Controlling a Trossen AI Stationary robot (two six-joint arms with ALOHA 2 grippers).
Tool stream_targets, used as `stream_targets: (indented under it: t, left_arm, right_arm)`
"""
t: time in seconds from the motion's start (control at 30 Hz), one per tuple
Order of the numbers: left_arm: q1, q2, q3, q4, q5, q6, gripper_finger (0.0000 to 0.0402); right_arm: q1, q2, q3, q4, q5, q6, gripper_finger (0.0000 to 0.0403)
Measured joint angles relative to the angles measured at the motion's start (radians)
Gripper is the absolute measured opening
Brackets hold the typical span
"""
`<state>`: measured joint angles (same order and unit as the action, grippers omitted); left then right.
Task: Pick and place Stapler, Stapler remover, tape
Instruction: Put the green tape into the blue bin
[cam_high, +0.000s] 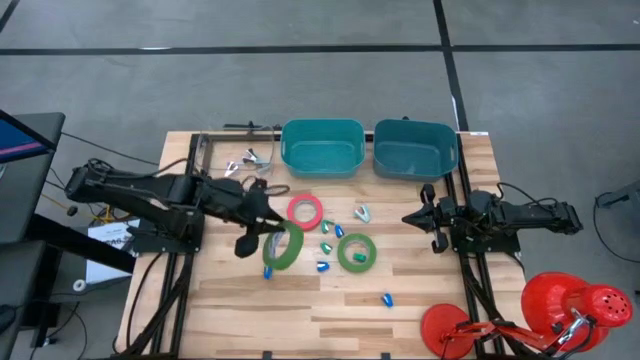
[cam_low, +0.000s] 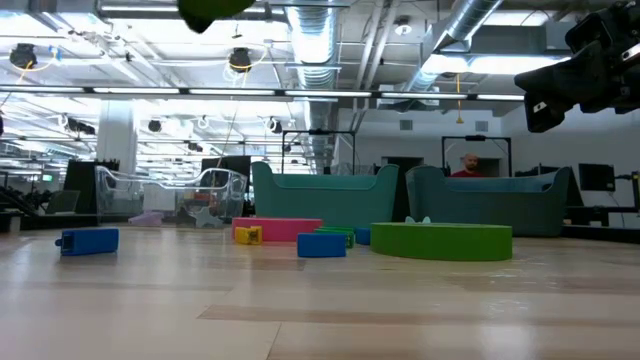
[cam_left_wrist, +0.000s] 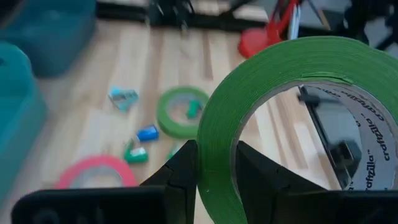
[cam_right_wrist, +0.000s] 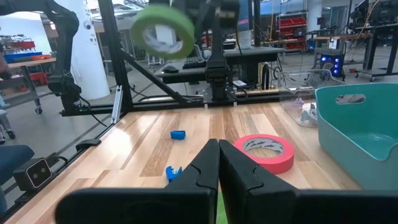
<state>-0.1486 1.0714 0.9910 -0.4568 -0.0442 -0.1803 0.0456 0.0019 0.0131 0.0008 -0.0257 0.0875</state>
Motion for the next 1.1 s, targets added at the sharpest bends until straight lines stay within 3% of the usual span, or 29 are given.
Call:
stream_targets:
  t: [0.47,0.77,1.1]
  left_arm:
    - [0.175,0.022,0.127,0.103,0.013,0.123,0.0078]
    - [0.251,0.147,0.245,0.143,0.072,0.125,0.0078]
    - [0.302,0.253,0.25,0.299,0.128,0.112,0.0078]
  right_arm:
    - [0.0,0.0,0.0,0.0,0.0,0.0,0.0]
    - [0.0,0.0,0.0,0.0,0.0,0.0,0.0]
    - [0.0,0.0,0.0,0.0,0.0,0.0,0.0]
